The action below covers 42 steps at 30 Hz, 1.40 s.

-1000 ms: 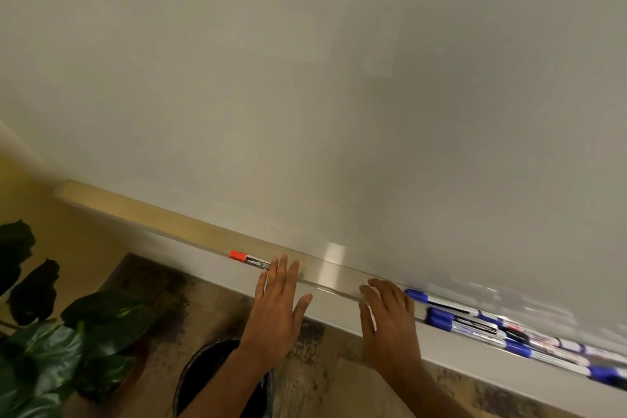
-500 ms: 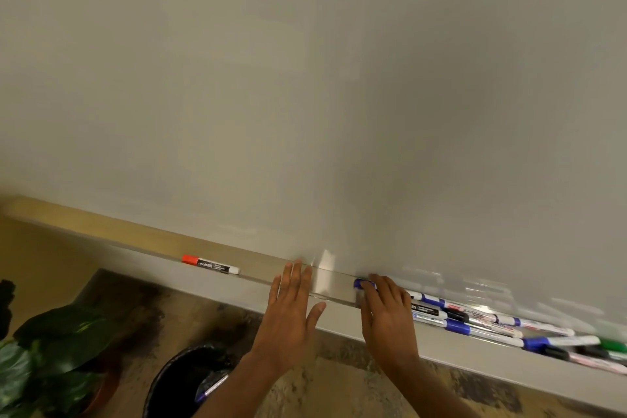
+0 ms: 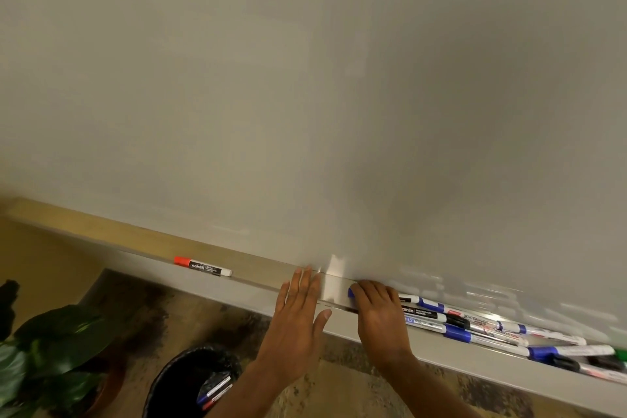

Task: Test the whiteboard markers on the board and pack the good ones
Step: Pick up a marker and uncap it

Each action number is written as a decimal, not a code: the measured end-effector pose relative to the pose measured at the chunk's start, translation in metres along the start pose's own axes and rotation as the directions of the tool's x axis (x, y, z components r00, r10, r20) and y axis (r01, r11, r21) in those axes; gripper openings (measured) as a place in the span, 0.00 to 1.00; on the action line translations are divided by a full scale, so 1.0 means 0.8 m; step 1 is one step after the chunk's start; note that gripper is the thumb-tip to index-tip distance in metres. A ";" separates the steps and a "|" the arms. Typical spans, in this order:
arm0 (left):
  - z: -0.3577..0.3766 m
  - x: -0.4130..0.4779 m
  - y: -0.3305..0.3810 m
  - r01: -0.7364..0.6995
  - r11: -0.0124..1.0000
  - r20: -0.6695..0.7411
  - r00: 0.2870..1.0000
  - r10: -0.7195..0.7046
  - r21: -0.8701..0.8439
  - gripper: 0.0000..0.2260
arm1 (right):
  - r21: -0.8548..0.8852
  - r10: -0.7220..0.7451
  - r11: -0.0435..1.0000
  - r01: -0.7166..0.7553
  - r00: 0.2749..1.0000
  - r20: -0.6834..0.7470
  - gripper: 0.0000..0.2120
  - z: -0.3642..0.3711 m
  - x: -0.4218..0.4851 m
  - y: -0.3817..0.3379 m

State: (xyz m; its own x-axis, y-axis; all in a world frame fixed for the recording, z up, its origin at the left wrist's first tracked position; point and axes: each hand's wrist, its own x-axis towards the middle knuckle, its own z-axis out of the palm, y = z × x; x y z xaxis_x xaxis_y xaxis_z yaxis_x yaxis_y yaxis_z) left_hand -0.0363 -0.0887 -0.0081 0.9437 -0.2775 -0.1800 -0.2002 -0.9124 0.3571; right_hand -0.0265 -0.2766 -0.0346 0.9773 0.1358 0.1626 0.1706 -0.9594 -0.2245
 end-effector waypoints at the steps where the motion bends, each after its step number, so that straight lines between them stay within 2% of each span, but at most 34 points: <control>1: 0.001 0.000 -0.002 -0.007 1.000 -0.005 1.000 0.007 0.002 0.31 | 0.003 -0.010 1.000 0.010 1.000 -0.007 0.30 0.002 0.001 0.001; 6: 0.001 -0.001 -0.008 -0.046 0.998 -0.075 0.996 0.042 -0.052 0.35 | 0.013 -0.088 0.996 0.089 0.995 -0.051 0.30 0.007 0.005 0.000; 9: -0.001 -0.002 -0.005 -0.065 0.989 -0.244 0.969 0.031 -0.130 0.28 | 0.042 -0.124 0.991 0.129 0.987 -0.105 0.29 0.007 0.010 -0.006; 12: -0.018 -0.006 0.011 -0.020 0.953 -0.298 0.952 -0.074 -0.301 0.22 | 0.084 -0.149 0.982 0.167 0.970 -0.191 0.27 -0.001 0.016 -0.019; 14: -0.037 -0.008 0.024 -0.001 0.872 -0.322 0.930 -0.180 -0.489 0.21 | 0.122 -0.152 0.974 0.192 0.948 -0.279 0.21 -0.014 0.022 -0.034; 16: -0.059 -0.005 0.035 0.012 0.741 -0.300 0.910 -0.286 -0.672 0.19 | 0.162 -0.139 0.964 0.211 0.919 -0.370 0.14 -0.030 0.028 -0.048; 19: -0.092 0.000 0.049 -0.021 0.546 -0.263 0.891 -0.369 -0.838 0.16 | 0.232 -0.114 0.942 0.241 0.883 -0.455 0.14 -0.059 0.040 -0.064; 22: -0.126 0.003 0.063 -0.090 0.427 -0.271 0.882 -0.385 -0.900 0.15 | 0.278 -0.113 0.915 0.294 0.845 -0.522 0.15 -0.096 0.050 -0.077; 25: -0.168 0.001 0.080 -0.140 0.332 -0.267 0.887 -0.377 -0.933 0.10 | 0.290 -0.098 0.893 0.345 0.777 -0.622 0.12 -0.141 0.058 -0.092; 30: -0.237 -0.018 0.121 -0.231 0.206 -0.284 0.914 -0.289 -0.951 0.09 | 0.304 -0.061 0.864 0.402 0.682 -0.729 0.16 -0.220 0.069 -0.114; 35: -0.308 -0.037 0.155 -0.311 0.194 -0.351 0.909 -0.224 -0.930 0.10 | 0.430 0.025 0.825 0.367 0.736 -0.677 0.14 -0.302 0.073 -0.128; 37: -0.337 -0.043 0.165 -0.347 0.185 -0.378 0.910 -0.170 -0.919 0.10 | 0.531 0.078 0.770 0.353 0.774 -0.628 0.12 -0.339 0.070 -0.131; 39: -0.362 -0.049 0.173 -0.364 0.148 -0.380 0.920 -0.099 -0.920 0.12 | 0.668 0.131 0.668 0.329 0.832 -0.540 0.07 -0.378 0.065 -0.133; 42: -0.392 -0.057 0.183 -0.366 0.106 -0.368 0.930 0.002 -0.925 0.13 | 0.865 0.148 0.464 0.194 0.945 -0.291 0.04 -0.433 0.058 -0.137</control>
State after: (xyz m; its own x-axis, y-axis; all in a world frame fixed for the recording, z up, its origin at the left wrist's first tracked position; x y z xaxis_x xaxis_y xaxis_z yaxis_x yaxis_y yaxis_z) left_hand -0.0260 -0.1152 0.3395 0.9740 -0.1495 0.1704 -0.1230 0.2831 0.9512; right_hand -0.0437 -0.2511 0.3301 0.9124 -0.0852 0.4004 0.3772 -0.2049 -0.9032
